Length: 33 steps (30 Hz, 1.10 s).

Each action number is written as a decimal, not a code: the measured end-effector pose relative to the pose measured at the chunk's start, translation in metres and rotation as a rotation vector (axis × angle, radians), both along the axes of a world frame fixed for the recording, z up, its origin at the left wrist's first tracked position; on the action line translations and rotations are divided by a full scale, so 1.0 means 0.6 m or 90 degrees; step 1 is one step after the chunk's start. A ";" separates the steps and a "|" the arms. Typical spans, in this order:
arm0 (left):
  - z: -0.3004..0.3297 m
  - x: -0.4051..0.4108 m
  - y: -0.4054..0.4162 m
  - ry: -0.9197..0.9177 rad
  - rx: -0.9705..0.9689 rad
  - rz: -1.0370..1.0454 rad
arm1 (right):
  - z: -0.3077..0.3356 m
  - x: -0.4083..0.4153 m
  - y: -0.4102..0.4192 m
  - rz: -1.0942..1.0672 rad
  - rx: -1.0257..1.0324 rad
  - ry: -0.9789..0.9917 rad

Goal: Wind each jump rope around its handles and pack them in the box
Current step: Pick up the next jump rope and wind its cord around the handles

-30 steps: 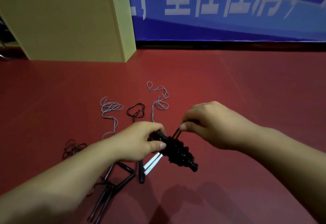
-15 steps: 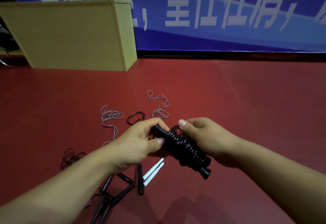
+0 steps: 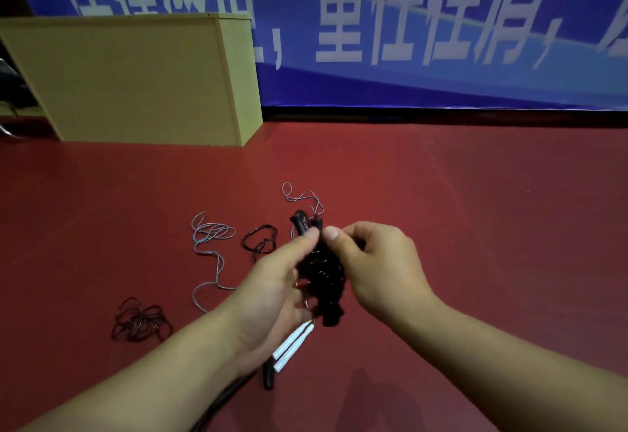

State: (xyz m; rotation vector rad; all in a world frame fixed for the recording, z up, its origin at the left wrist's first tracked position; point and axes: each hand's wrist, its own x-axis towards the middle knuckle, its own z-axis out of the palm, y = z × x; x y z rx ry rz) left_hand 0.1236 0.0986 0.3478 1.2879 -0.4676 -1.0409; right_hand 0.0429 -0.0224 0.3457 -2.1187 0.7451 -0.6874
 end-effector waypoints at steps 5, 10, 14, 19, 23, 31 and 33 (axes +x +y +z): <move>-0.007 0.017 0.010 -0.116 -0.012 0.036 | -0.002 -0.008 0.017 0.103 -0.002 -0.010; -0.001 0.010 0.009 -0.106 -0.079 0.028 | 0.018 -0.016 0.004 0.274 0.213 -0.055; 0.018 -0.007 0.005 -0.064 -0.126 -0.005 | 0.038 -0.023 -0.001 0.314 0.351 -0.097; 0.026 -0.008 -0.002 -0.045 -0.062 0.029 | 0.049 -0.023 0.000 0.339 0.534 -0.047; 0.026 -0.002 0.000 -0.037 0.004 0.071 | 0.064 -0.029 -0.007 0.360 0.691 0.023; 0.022 -0.004 0.005 -0.030 0.027 0.058 | 0.064 -0.031 -0.010 0.212 0.753 -0.050; 0.018 -0.004 0.002 -0.017 0.016 0.051 | 0.060 -0.028 -0.011 0.159 0.757 -0.099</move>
